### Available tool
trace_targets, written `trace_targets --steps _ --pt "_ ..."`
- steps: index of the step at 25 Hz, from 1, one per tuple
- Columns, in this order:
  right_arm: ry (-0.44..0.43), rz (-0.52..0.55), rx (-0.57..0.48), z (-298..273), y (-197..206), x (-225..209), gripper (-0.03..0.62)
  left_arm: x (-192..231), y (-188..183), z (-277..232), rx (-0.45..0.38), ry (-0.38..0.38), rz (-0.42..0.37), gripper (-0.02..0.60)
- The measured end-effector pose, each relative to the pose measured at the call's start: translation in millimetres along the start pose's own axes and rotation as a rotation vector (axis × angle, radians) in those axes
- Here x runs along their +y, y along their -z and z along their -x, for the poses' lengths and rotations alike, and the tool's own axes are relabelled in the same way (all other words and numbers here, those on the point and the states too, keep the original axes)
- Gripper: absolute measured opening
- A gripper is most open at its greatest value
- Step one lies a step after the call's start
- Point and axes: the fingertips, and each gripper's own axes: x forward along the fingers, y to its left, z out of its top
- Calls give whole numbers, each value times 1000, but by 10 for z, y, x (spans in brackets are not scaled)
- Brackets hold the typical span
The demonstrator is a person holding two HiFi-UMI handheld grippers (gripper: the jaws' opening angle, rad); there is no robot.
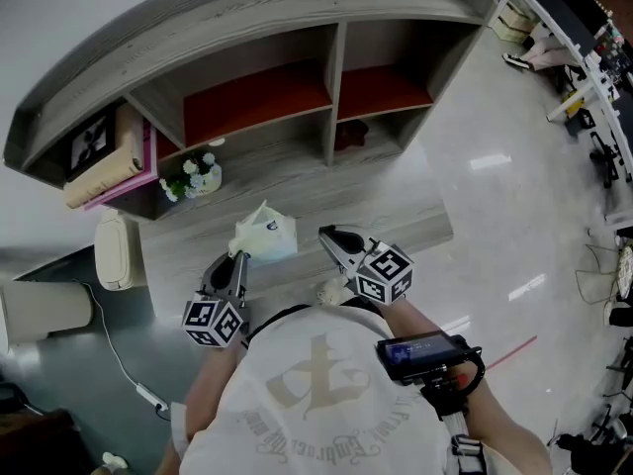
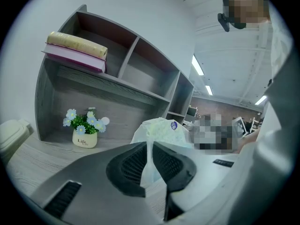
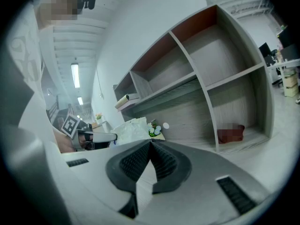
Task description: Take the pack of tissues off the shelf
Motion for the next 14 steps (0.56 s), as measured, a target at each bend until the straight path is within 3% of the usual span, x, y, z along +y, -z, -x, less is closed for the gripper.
trace_targets --steps 14 --pt "4 -1 -12 17 -25 -14 4 -43 -33 -32 0 6 0 49"
